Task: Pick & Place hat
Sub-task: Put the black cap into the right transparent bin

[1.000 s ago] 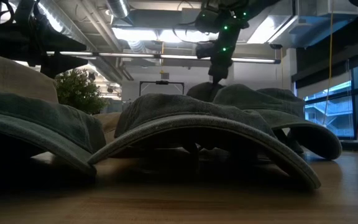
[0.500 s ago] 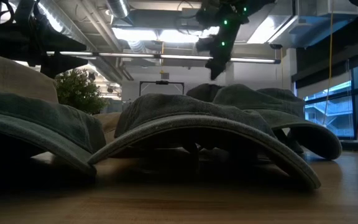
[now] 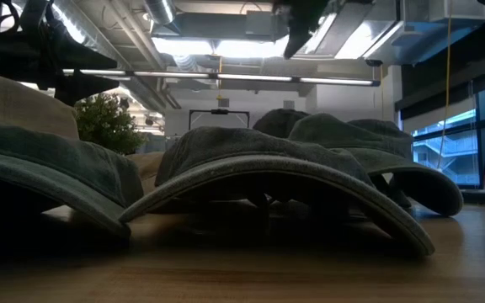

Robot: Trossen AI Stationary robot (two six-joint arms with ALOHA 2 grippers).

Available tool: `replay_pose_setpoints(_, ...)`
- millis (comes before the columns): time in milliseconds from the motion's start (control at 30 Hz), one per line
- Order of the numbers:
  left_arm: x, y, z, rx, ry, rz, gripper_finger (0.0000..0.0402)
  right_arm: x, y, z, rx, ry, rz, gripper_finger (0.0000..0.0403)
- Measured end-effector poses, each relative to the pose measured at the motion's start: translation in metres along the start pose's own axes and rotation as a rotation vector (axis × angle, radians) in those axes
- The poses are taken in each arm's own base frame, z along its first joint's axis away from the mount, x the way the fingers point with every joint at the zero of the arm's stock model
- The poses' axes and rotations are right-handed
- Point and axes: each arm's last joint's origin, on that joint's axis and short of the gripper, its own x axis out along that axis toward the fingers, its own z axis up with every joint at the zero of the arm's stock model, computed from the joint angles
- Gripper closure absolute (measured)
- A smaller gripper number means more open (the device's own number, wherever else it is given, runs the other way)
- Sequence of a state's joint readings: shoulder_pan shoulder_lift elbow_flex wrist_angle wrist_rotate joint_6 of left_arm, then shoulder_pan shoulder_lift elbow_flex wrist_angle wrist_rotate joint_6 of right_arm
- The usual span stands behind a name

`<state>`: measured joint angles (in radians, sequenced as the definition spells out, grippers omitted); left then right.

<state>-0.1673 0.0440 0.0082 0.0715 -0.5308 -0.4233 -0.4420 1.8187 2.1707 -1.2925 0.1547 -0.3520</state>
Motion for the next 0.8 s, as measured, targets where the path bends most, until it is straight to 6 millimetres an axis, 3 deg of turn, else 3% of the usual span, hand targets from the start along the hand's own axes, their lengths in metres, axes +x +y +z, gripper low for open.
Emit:
replay_pose_setpoints(133,0.000,0.000,0.000,-0.001,0.000,0.000,0.0205,-0.017,0.022,-0.013,0.039,0.063,0.434,0.0228)
replay_pose_setpoints(200,0.000,0.000,0.000,0.000,0.000,0.000,0.0205,-0.025,0.032,-0.017,0.040,0.073,0.541,0.0228)
replay_pose_setpoints(333,0.000,0.000,0.000,0.000,0.001,-0.001,0.0205,-0.037,0.055,-0.030,-0.009,0.113,0.535,0.0228)
replay_pose_setpoints(467,0.000,0.000,0.000,0.001,0.000,-0.001,0.0205,-0.035,0.078,-0.054,-0.060,0.213,0.418,0.0228)
replay_pose_setpoints(600,0.000,0.000,0.000,0.026,0.000,0.000,0.0205,-0.019,0.100,-0.078,-0.037,0.237,0.403,0.0228)
replay_pose_setpoints(800,0.000,0.000,0.000,0.027,0.000,0.001,0.0205,0.020,0.134,-0.110,-0.020,0.251,0.430,0.0228)
